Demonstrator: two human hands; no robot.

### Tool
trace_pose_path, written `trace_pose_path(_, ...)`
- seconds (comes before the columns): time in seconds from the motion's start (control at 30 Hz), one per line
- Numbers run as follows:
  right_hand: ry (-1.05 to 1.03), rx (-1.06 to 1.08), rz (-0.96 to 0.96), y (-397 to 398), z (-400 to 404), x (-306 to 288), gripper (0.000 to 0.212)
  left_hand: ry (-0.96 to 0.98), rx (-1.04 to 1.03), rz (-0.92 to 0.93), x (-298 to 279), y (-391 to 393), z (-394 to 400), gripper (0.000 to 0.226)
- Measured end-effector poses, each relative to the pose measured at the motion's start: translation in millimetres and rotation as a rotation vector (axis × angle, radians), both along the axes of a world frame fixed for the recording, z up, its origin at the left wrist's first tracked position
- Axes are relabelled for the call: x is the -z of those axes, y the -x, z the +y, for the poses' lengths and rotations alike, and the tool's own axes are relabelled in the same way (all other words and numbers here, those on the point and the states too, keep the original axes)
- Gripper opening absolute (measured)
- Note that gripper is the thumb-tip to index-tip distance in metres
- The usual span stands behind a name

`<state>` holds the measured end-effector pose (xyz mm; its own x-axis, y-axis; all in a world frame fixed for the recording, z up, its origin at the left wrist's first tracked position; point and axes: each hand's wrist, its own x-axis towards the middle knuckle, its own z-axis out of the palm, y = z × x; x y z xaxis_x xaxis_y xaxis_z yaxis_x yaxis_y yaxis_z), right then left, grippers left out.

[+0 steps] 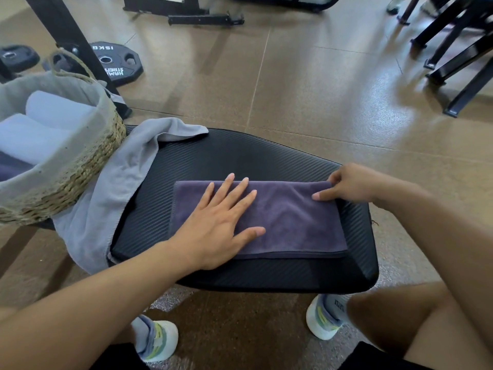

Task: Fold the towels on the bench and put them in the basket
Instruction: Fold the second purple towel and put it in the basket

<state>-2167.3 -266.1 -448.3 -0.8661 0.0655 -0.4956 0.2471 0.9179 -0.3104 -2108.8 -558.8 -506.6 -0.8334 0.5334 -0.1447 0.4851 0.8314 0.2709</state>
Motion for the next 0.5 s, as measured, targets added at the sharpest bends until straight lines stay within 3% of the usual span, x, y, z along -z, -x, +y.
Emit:
trace_pose_path(0.2, 0.588, 0.313, -0.057, -2.4, -0.1, -3.3, 0.027, 0.191, 0.007, -0.055, 2.9, 3.4, 5.9, 0.111)
trace_pose_path(0.33, 0.719, 0.403, 0.032, 1.6, -7.5, -5.5, 0.026, 0.169, -0.1, -0.058, 2.1, 1.4, 18.3, 0.109)
trace_pose_path(0.5, 0.728, 0.44, 0.147, 7.5, -13.9, -10.6, 0.017, 0.094, -0.21, 0.04, 2.7, 7.6, 35.3, 0.085)
